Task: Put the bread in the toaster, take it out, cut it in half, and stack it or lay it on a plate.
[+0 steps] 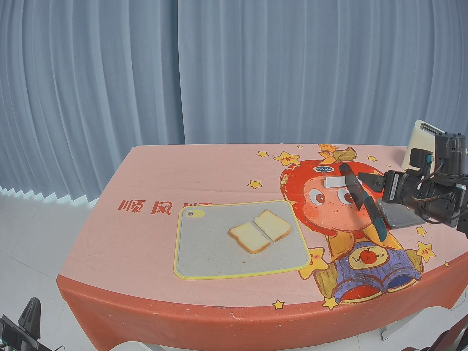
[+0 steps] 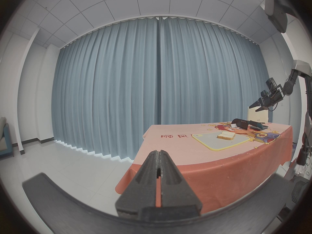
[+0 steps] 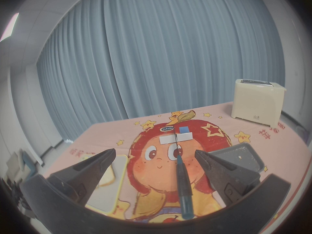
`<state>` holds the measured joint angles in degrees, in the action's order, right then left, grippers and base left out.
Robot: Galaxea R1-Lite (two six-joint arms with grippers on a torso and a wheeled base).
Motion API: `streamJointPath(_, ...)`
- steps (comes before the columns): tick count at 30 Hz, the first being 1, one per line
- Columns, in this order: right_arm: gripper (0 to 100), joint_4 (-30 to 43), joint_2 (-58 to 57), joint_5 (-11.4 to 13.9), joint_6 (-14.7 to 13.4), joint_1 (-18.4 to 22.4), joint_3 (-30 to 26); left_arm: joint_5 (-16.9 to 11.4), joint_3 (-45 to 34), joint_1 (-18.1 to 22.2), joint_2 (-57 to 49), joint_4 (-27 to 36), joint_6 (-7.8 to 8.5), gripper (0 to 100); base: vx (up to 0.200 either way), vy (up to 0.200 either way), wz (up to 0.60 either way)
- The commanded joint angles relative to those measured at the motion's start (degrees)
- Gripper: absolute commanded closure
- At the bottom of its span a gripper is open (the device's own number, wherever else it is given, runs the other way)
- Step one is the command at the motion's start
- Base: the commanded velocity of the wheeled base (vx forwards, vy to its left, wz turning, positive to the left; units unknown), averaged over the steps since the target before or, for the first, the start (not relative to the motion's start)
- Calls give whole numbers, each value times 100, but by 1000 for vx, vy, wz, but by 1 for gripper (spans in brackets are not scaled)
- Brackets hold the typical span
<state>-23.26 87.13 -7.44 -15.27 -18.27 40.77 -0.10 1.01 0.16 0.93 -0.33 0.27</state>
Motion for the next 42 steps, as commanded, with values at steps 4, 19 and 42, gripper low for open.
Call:
streamJointPath(4, 0, -47, -732, -74, -802, -168, -157, 1, -101, 2, -93, -2, 0, 100, 0, 0, 0)
streamJointPath(19, 0, -1787, -1453, 128, -1083, -335, -1510, 1, -101, 2, -93, -2, 0, 100, 0, 0, 0)
streamJointPath(42, 0, -2385, -1251, 1666, -1478, -713, -1616, 1, -101, 2, -93, -2, 0, 100, 0, 0, 0)
